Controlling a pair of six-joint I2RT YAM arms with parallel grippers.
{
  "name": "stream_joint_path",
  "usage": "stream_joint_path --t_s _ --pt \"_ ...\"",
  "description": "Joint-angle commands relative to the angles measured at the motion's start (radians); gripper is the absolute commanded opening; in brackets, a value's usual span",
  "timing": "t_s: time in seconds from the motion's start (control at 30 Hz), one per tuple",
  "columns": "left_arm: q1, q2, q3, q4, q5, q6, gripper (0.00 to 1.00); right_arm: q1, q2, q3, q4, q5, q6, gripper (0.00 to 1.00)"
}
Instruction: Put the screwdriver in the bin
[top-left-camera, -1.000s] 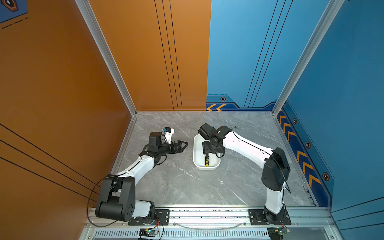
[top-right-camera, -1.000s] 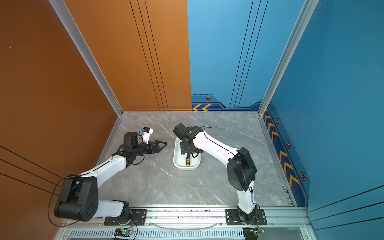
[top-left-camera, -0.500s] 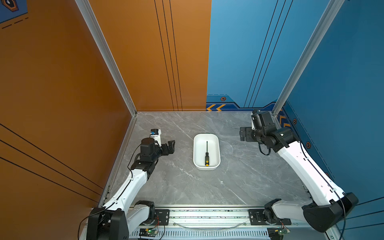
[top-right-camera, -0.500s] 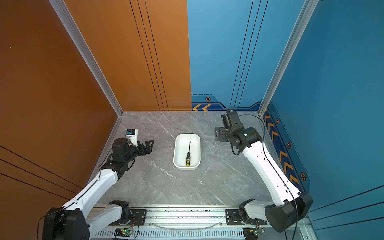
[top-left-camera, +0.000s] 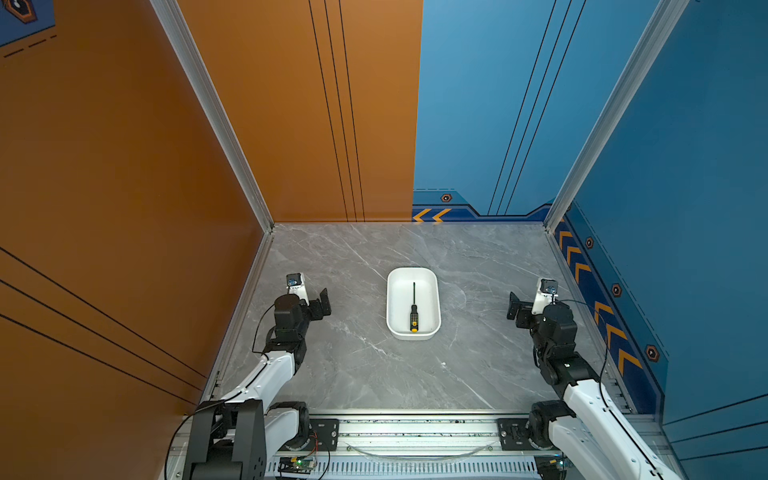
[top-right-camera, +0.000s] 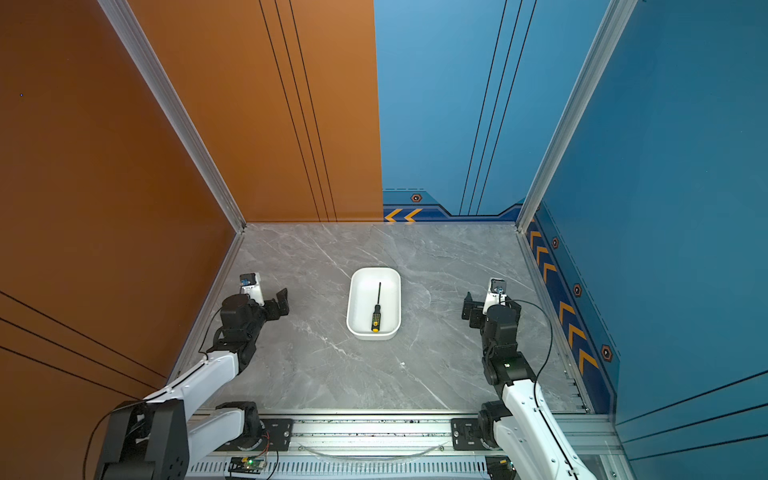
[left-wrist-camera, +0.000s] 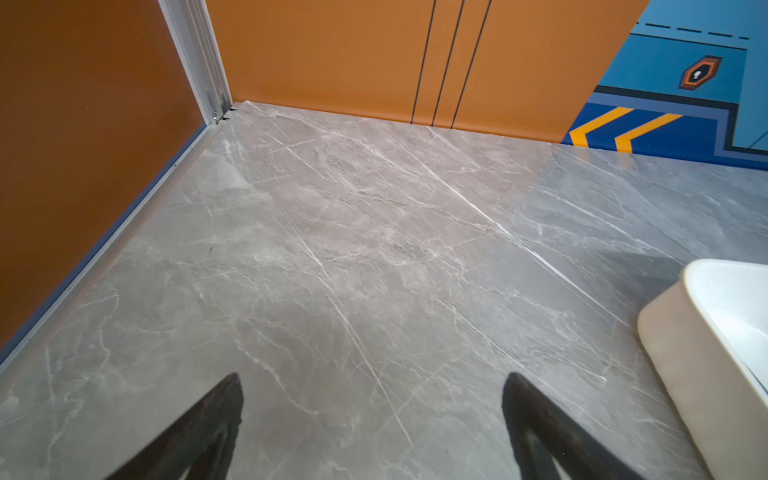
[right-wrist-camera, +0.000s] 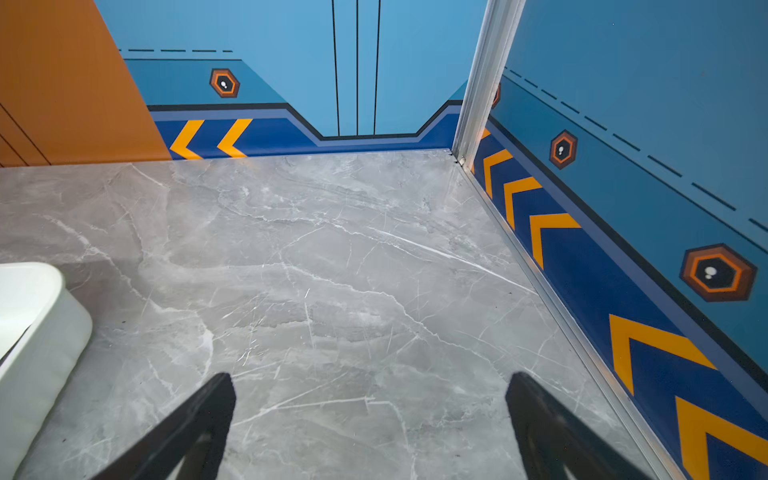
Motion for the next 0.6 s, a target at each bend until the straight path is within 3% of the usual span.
stream_joint_path --t_s 0.0,0.17,0.37,0.57 --pt "0.045 0.082 -0.026 0.182 0.04 0.022 0.98 -0.029 0.053 -0.041 0.239 -0.018 0.013 1.0" --pt "0.064 0.267 -0.025 0.394 0.112 0.007 0.98 -0.075 0.263 -0.165 0.573 -0.044 0.023 1.0" --pt "0.066 0.34 -0.002 0.417 0.205 0.03 0.98 -0.11 0.58 -0.179 0.917 -0.116 0.064 1.0" --pt "0.036 0.363 -0.005 0.45 0.217 0.081 0.98 -0.104 0.837 -0.088 1.008 -0.145 0.039 1.0"
